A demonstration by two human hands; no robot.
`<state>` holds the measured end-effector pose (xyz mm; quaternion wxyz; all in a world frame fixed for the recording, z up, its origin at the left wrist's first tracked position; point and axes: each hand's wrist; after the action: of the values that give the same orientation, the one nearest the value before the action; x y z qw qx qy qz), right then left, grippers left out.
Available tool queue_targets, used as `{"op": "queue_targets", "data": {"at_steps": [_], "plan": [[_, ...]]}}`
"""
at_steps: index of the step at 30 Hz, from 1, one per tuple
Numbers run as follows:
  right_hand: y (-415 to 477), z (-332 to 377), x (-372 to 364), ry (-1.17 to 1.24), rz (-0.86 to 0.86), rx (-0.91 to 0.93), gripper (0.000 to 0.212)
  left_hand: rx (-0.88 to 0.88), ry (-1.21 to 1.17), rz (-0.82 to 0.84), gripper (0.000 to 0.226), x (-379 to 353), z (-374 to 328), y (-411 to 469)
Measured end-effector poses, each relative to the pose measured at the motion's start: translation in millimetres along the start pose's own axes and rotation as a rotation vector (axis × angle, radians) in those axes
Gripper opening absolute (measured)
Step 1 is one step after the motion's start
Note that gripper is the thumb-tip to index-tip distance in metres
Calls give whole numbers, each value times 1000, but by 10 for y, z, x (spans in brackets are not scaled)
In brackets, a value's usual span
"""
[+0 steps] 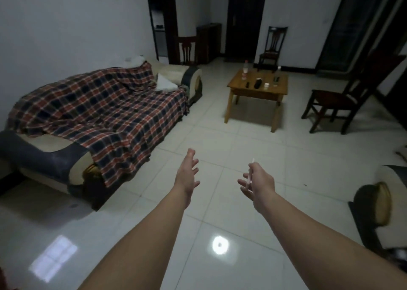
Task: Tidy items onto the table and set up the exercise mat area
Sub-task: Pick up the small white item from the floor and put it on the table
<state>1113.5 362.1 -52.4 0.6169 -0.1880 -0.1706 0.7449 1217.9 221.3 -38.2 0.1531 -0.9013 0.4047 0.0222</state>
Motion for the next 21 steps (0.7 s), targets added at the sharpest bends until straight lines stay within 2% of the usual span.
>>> {"op": "queue_targets", "data": {"at_steps": [8, 14, 17, 21], "plan": [[967, 511, -215, 57, -101, -7, 33, 56, 25, 122, 62, -589, -178, 1283], [1973, 922, -143, 128, -171, -33, 34, 91, 44, 175, 60, -1321, -240, 2262], [2545, 1195, -98, 214, -167, -67, 34, 77, 53, 177, 60, -1749, -295, 2732], [3335, 1684, -55, 204, -134, -80, 36, 71, 85, 135, 60, -2324, -434, 3401]]}}
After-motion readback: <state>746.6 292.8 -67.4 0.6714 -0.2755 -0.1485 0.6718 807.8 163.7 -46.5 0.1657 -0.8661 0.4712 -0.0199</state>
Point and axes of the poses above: each hand's wrist, its own y-axis towards the middle knuckle, its own x-axis out of the back of the hand, z = x × y, and after that the axes turned 3 degrees about -y, right-handed
